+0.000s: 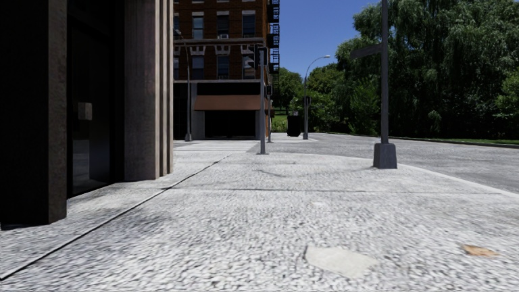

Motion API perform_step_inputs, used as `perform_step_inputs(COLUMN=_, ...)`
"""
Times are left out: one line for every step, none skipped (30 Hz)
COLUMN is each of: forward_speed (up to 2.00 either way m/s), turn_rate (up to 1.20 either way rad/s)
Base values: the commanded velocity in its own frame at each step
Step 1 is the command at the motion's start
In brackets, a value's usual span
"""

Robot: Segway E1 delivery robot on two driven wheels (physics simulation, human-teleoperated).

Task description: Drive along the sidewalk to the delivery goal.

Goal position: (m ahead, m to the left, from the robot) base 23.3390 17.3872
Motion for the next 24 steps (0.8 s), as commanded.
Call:
perform_step_inputs(forward_speed=2.00, turn_rate=0.00)
perform_step_inputs(forward_speed=2.00, turn_rate=0.00)
perform_step_inputs(forward_speed=2.00, turn_rate=0.00)
perform_step_inputs(forward_speed=2.00, turn_rate=0.00)
perform_step_inputs(forward_speed=2.00, turn_rate=0.00)
perform_step_inputs(forward_speed=2.00, turn_rate=0.00)
perform_step_inputs(forward_speed=2.00, turn_rate=0.00)
perform_step_inputs(forward_speed=2.00, turn_rate=0.00)
perform_step_inputs(forward_speed=2.00, turn_rate=0.00)
perform_step_inputs(forward_speed=2.00, turn_rate=0.00)
perform_step_inputs(forward_speed=2.00, turn_rate=0.00)
perform_step_inputs(forward_speed=2.00, turn_rate=0.00)
perform_step_inputs(forward_speed=2.00, turn_rate=0.00)
perform_step_inputs(forward_speed=2.00, turn_rate=0.00)
perform_step_inputs(forward_speed=2.00, turn_rate=0.00)
perform_step_inputs(forward_speed=2.00, turn_rate=0.00)
perform_step_inputs(forward_speed=2.00, turn_rate=0.00)
perform_step_inputs(forward_speed=2.00, turn_rate=0.00)
perform_step_inputs(forward_speed=2.00, turn_rate=0.00)
perform_step_inputs(forward_speed=2.00, turn_rate=0.00)
perform_step_inputs(forward_speed=2.00, turn_rate=0.00)
perform_step_inputs(forward_speed=2.00, turn_rate=0.00)
perform_step_inputs(forward_speed=2.00, turn_rate=0.00)
perform_step_inputs(forward_speed=2.00, turn_rate=0.00)
